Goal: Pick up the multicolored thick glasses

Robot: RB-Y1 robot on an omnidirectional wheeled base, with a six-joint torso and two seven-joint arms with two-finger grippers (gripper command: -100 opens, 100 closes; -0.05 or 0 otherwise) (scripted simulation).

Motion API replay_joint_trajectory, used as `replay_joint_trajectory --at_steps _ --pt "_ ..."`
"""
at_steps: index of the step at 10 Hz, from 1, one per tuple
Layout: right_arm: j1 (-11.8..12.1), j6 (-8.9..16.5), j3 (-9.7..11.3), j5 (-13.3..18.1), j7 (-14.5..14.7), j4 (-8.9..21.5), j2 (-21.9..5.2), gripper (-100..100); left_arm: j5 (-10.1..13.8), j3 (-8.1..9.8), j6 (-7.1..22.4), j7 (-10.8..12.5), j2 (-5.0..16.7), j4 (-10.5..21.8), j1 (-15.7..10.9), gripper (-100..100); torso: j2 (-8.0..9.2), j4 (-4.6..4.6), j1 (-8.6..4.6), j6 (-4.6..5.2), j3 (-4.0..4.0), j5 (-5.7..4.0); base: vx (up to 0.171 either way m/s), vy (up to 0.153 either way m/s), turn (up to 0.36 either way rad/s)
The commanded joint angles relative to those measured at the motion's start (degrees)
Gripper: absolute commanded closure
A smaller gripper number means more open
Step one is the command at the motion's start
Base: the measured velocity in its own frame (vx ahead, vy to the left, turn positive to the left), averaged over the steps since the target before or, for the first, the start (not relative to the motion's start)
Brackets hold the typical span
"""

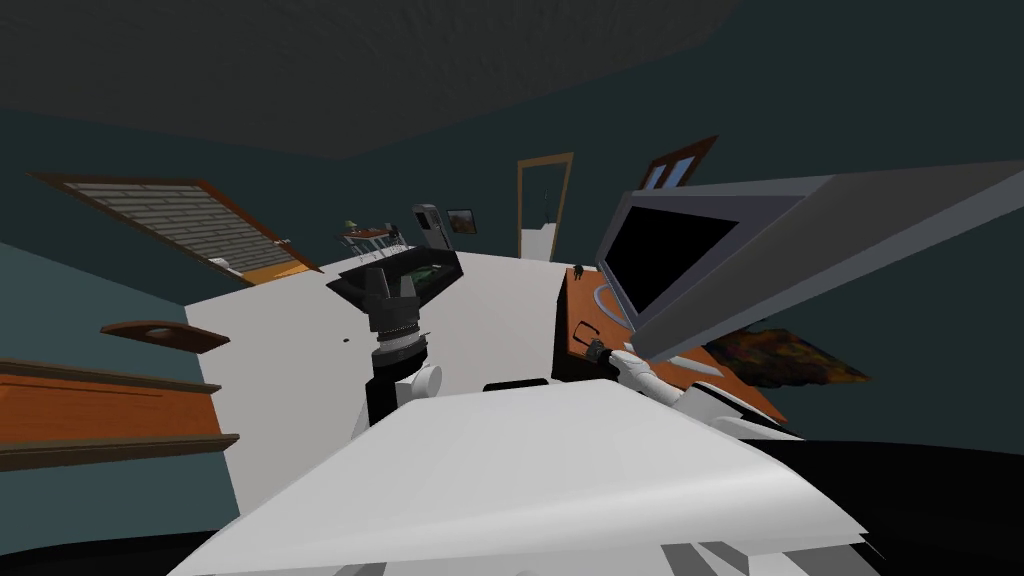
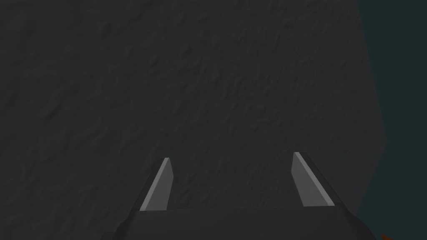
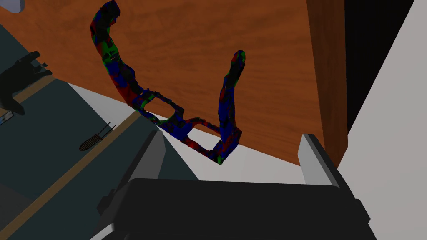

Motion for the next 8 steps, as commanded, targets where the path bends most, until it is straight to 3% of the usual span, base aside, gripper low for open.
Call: replay_joint_trajectory --at_steps 1,2,3,6,8 --pt "-0.7 1.6 -0.6 -0.8 -0.7 1.5 0.8 -100 0.0 0.0 0.0 0.0 0.0 0.0 0.0 0 0.0 0.0 0.0 0.0 0.0 0.0 -0.062 -0.053 0.354" --pt "-1.3 3.2 -1.3 -1.6 -1.4 3.0 1.5 -100 0.0 0.0 0.0 0.0 0.0 0.0 0.0 0 0.15 0.04 -0.16 -0.08 0.08 -0.03 -0.15 -0.127 0.499" --pt "-1.3 3.2 -1.3 -1.6 -1.4 3.0 1.5 -100 0.0 0.0 0.0 0.0 0.0 0.0 0.0 0 0.42 0.09 -0.39 -0.06 0.24 -0.08 -0.138 -0.137 0.291" --pt "-3.3 7.8 -3.2 -4.1 -3.5 7.5 3.8 -100 0.0 0.01 0.0 0.0 0.0 0.0 0.0 0 0.53 0.12 -0.59 -0.02 0.31 -0.13 -0.173 -0.156 0.415" --pt "-3.3 7.9 -3.2 -4.1 -3.5 7.5 3.8 -100 0.0 0.01 0.0 0.0 0.0 0.0 0.0 0 0.55 0.13 -0.53 0.01 0.33 -0.13 -0.104 -0.066 0.202"
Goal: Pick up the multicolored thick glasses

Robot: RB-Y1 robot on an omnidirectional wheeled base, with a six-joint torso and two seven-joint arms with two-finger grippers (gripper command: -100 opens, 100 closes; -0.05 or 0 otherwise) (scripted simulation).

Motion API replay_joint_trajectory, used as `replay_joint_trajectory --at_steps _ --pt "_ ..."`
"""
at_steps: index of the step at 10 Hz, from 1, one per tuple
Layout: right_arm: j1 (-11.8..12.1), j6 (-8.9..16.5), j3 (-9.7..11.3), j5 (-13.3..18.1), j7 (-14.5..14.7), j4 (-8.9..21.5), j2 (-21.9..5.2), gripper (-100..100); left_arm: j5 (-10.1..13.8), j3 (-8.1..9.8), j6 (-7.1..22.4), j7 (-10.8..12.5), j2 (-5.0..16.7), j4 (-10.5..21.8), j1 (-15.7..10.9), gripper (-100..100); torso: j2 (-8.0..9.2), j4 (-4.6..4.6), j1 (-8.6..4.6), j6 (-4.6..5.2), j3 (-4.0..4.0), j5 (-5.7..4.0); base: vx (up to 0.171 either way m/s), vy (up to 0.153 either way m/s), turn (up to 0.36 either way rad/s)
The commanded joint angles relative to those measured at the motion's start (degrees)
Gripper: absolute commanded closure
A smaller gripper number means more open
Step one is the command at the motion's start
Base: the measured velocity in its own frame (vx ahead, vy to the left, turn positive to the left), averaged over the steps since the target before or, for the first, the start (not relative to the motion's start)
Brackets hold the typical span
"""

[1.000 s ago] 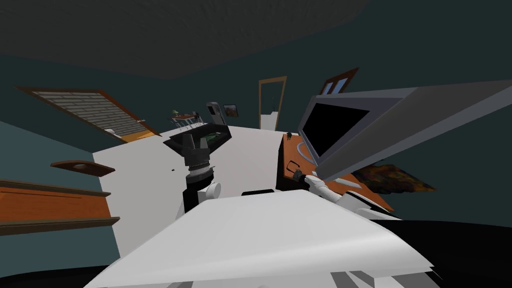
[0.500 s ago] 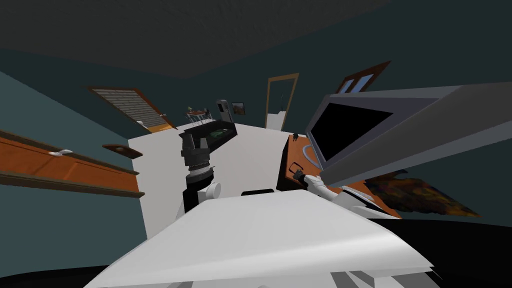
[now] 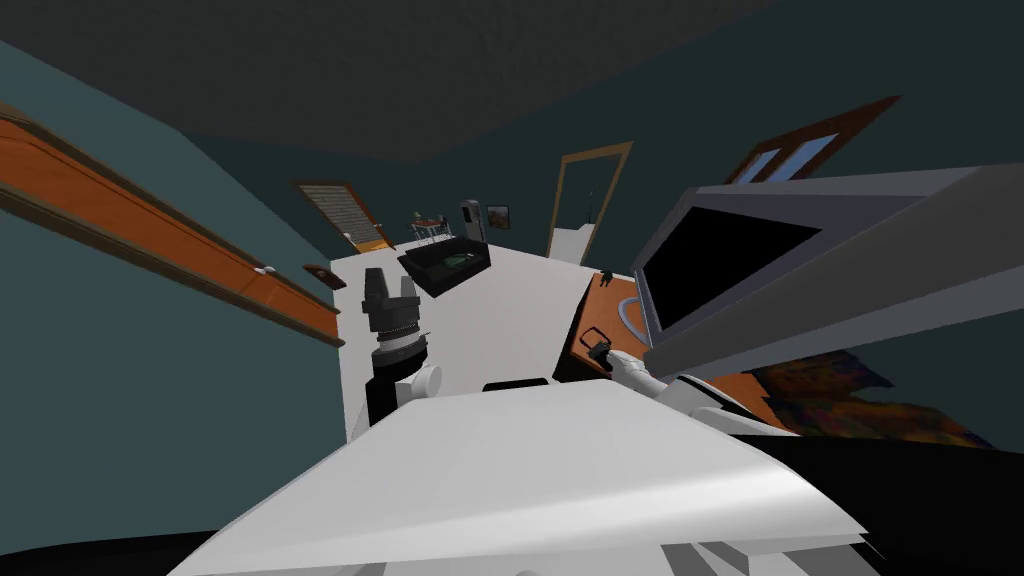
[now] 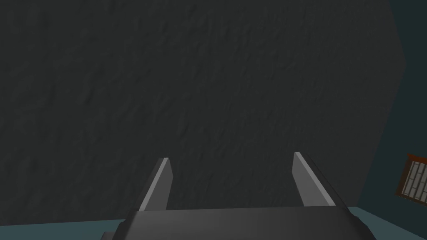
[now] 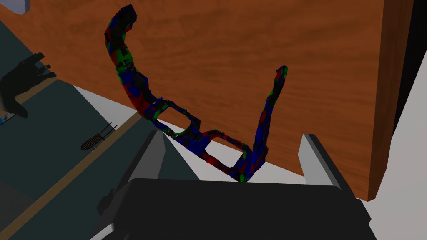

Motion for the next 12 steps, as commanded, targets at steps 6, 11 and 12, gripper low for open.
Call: replay_joint_trajectory --at_steps 6,11,12 --pt "-2.1 4.3 -2.3 -2.0 -1.4 5.0 2.6 -100 0.0 0.01 0.0 0.0 0.0 0.0 0.0 0 0.27 0.05 -0.2 0.02 0.15 -0.04 -0.118 -0.058 0.275" --pt "-3.4 7.5 -4.3 -4.5 -2.8 8.0 4.1 -100 0.0 0.01 0.0 0.0 0.0 0.0 0.0 0 0.17 0.03 -0.19 0.01 0.09 -0.04 -0.095 -0.037 0.223" --pt "-3.4 7.6 -3.7 -4.8 -2.8 7.7 4.1 -100 0.0 0.01 0.0 0.0 0.0 0.0 0.0 0 -0.02 -0.01 -0.09 0.05 -0.01 -0.02 -0.024 -0.004 -0.006"
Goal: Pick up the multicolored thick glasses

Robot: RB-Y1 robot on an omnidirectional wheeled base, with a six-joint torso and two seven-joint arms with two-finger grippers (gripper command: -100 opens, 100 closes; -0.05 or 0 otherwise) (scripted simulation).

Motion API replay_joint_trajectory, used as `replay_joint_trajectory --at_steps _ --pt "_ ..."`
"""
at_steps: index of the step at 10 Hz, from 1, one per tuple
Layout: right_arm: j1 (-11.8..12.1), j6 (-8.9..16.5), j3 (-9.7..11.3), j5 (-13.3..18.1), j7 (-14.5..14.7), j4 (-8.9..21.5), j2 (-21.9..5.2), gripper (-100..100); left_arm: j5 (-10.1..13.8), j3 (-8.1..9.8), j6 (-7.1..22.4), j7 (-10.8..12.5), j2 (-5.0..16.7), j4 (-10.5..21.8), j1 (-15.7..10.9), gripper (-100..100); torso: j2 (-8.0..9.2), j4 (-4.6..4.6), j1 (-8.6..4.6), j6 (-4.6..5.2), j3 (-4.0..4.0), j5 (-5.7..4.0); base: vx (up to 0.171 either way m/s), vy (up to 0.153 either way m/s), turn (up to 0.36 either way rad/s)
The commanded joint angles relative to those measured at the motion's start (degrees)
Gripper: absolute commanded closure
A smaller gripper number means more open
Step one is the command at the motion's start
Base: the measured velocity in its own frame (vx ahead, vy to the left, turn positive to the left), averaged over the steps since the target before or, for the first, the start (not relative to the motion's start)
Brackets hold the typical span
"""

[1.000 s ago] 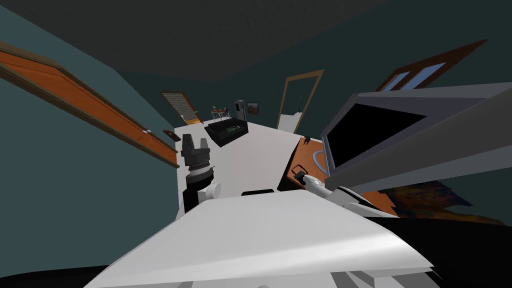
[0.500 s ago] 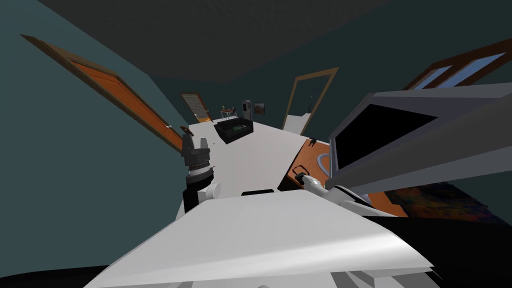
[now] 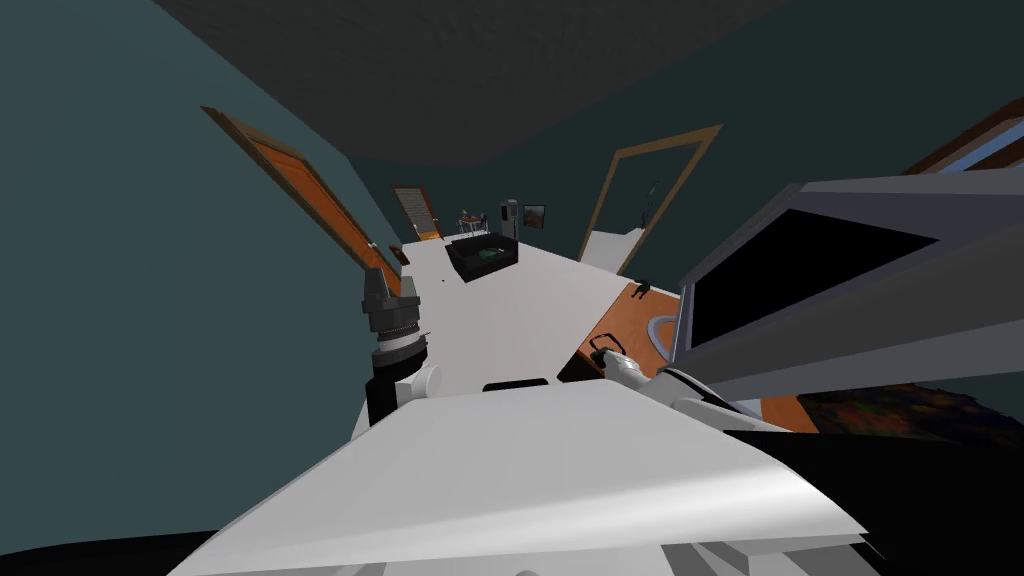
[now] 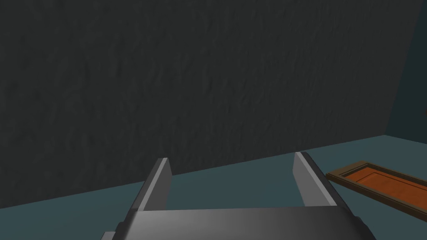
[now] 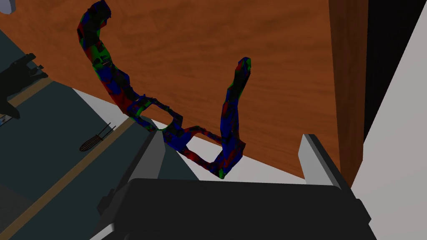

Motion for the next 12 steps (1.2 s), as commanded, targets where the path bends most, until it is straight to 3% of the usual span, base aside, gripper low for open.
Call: replay_joint_trajectory --at_steps 1,5,6,7,10,12 --pt "0.0 0.0 0.0 0.0 0.0 0.0 0.0 100 0.0 0.0 0.0 0.0 0.0 0.0 0.0 0 0.0 0.0 0.0 0.0 0.0 0.0 -0.007 -0.002 0.0" --pt "0.0 0.0 0.0 0.0 0.0 0.0 -0.1 100 0.0 0.0 0.0 0.0 0.0 0.0 0.0 0 -0.27 -0.1 -0.09 -0.02 -0.18 -0.11 0.0 0.0 0.0" --pt "0.0 0.0 0.0 0.0 0.0 0.0 0.0 0 0.0 0.0 0.0 0.0 0.0 0.0 0.0 0 -0.28 -0.1 -0.1 -0.02 -0.19 -0.11 0.0 0.0 0.0" --pt "0.6 -1.6 0.2 1.7 0.9 -1.4 -0.8 100 0.0 0.0 0.0 0.0 0.0 0.0 0.0 0 -0.29 -0.1 -0.1 -0.02 -0.19 -0.11 0.11 0.029 -0.329" --pt "2.0 -4.8 1.5 3.4 2.3 -4.4 -2.3 100 0.0 0.0 0.0 0.0 0.0 0.0 0.0 0 -0.9 -0.24 0.22 0.01 -0.55 -0.03 0.187 0.084 -0.405" --pt "2.0 -4.8 1.5 3.4 2.3 -4.4 -2.3 100 0.0 0.0 0.0 0.0 0.0 0.0 0.0 0 -0.87 -0.2 0.12 -0.09 -0.52 -0.07 0.088 0.045 -0.081"
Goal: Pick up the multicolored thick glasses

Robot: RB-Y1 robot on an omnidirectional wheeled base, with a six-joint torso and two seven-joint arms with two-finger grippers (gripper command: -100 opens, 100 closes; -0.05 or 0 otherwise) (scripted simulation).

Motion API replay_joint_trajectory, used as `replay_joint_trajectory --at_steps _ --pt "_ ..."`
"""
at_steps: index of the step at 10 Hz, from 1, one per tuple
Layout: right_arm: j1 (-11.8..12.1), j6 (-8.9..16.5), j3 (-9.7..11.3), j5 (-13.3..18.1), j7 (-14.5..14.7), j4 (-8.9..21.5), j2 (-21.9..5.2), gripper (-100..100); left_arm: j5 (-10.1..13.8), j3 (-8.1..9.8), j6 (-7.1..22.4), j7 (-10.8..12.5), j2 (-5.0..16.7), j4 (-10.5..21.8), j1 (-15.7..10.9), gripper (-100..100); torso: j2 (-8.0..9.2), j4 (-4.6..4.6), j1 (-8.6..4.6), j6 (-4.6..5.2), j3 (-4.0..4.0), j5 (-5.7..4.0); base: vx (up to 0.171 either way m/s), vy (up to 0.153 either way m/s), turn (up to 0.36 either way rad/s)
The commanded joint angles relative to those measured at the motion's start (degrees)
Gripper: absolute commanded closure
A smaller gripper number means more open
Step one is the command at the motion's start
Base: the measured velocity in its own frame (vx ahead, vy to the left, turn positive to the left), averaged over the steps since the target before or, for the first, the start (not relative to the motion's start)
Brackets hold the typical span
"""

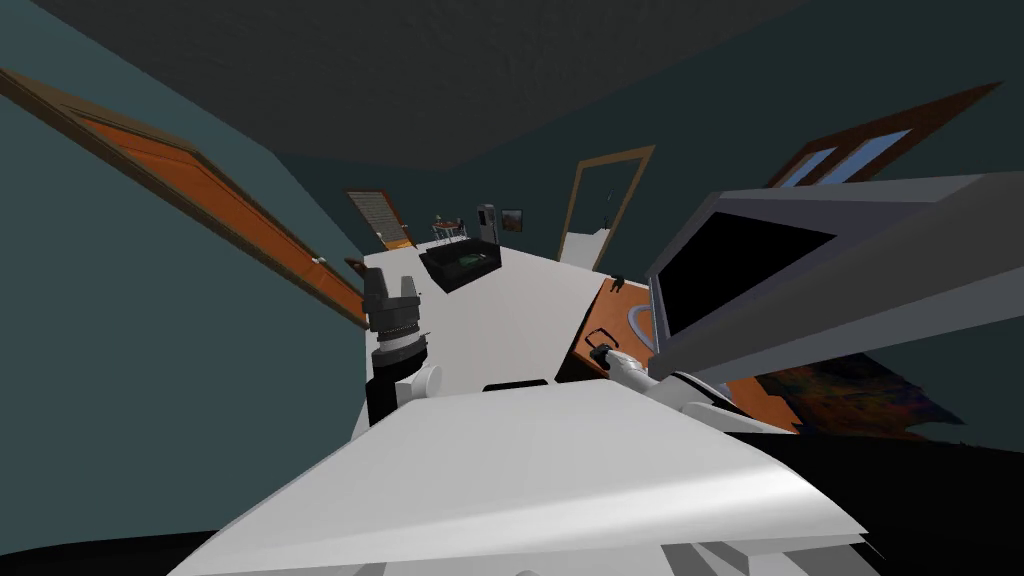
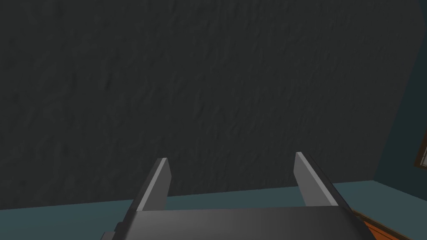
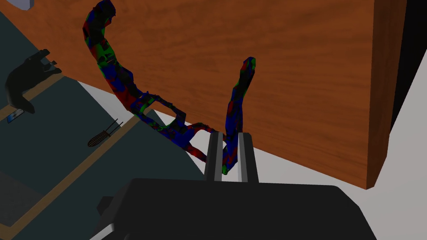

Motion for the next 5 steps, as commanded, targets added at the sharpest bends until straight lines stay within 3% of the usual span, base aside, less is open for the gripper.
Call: replay_joint_trajectory --at_steps 1,2,5 --pt "0.4 0.7 2.3 -2.6 0.5 -1.2 -0.6 100 0.0 0.0 0.0 0.0 0.0 0.0 0.0 0 0.0 0.0 0.0 0.0 0.0 0.0 -0.002 -0.011 0.027" --pt "1.0 -0.9 2.9 -1.8 1.2 -2.7 -1.3 100 0.0 0.0 0.0 0.0 0.0 0.0 0.0 0 0.21 0.03 -0.14 0.05 0.12 -0.02 0.07 0.011 -0.341" --pt "2.3 -4.1 4.2 -0.2 2.6 -5.7 -2.9 100 0.0 0.0 0.0 0.0 0.0 0.0 0.0 0 -0.18 -0.07 0.19 0.11 -0.11 0.06 0.155 0.096 -0.396"
